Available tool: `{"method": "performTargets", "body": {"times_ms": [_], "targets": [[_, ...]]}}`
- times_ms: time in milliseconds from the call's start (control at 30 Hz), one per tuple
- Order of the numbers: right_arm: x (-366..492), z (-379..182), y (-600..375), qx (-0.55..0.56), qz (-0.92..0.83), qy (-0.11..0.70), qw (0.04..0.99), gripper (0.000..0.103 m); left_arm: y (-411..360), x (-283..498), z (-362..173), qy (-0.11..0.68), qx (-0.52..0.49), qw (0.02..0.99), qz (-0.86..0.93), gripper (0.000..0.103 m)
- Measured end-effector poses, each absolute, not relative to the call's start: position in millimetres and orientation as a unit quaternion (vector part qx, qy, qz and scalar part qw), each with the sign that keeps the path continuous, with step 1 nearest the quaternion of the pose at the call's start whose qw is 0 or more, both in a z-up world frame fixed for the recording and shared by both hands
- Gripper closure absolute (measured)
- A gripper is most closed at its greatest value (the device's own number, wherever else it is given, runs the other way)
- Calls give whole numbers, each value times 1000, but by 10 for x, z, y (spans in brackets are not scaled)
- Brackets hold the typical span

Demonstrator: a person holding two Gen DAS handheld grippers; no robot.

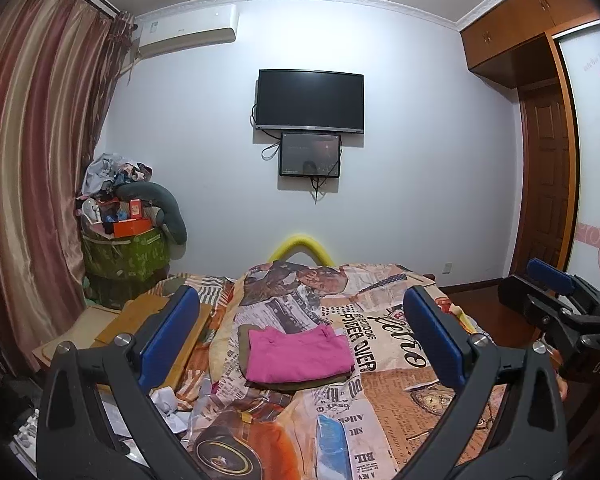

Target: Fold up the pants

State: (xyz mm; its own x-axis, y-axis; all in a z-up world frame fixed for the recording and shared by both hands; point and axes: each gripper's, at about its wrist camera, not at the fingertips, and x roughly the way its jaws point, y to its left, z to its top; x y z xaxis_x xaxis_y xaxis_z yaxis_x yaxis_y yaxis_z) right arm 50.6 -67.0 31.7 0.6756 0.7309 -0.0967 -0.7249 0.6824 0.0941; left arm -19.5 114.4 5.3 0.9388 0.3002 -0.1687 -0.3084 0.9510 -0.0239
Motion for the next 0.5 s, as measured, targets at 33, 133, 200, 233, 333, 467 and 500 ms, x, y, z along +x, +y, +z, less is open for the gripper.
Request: {"method": "performTargets", "body": {"times_ms": [33,133,200,233,333,467,500], "targets": [[506,317,-671,24,398,65,915,0,1147,-189,44,82,-25,984,155,0],[503,305,-674,21,395,66,916,0,1147,-164,25,86,-22,984,157,0],[498,311,-683,22,394,66,917,0,1154,-152,14,88,-23,984,155,0],[492,312,-685,23,394,66,916,0,1157,-139,11,90,-23,984,154,0],[496,320,-692,24,394,68,916,0,1161,-129,-2,92,-23,984,154,0],[498,327,-702,24,392,70,917,0,1183,-127,-12,94,-24,984,150,0],[500,321,-705,23,392,70,917,0,1183,-127,-10,93,-25,984,151,0]]}}
